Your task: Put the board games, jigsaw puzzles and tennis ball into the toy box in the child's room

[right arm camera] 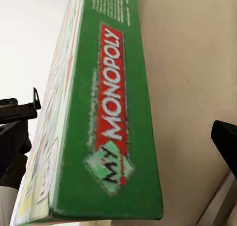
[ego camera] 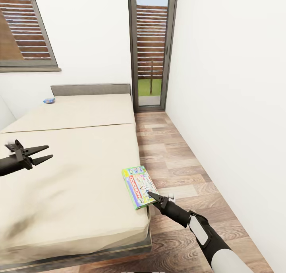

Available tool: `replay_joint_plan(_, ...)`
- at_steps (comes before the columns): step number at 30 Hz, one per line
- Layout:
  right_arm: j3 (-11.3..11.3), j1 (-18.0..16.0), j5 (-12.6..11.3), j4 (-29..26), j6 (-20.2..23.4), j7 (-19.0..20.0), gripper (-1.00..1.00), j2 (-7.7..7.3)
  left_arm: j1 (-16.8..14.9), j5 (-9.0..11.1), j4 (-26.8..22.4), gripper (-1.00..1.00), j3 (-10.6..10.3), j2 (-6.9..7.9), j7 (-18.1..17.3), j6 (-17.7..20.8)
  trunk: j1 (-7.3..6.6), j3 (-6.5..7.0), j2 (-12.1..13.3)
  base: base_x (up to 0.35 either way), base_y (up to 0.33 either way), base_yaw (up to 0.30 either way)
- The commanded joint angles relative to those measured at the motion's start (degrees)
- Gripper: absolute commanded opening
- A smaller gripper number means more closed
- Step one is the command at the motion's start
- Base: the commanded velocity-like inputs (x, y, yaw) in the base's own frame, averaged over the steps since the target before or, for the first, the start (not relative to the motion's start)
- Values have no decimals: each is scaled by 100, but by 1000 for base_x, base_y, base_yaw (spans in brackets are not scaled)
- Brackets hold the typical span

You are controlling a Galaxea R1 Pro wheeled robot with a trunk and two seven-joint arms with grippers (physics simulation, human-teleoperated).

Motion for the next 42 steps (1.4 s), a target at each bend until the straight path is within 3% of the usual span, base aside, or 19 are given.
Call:
replay_joint_plan(1, 31, -1, -27, 3, 66, -12, 100, 138, -6, -2, 4, 100, 0, -2, -16, 29, -1, -5, -2, 0, 0, 0)
replay_joint_plan(3, 31, -1, -28, 3, 65, -12, 100, 138, -6, -2, 4, 100, 0, -3, -16, 29, -1, -5, -2, 0, 0, 0)
replay_joint_plan(4, 31, -1, -28, 3, 64, -12, -100, 138, -4, -2, 4, 100, 0, -4, -16, 29, -1, -5, -2, 0, 0, 0)
replay_joint_plan(42, 31, -1, -25, -2, 59, -12, -100, 146, -4, -3, 4, 100, 0, -2, -16, 29, -1, -5, -2, -44, 0, 0)
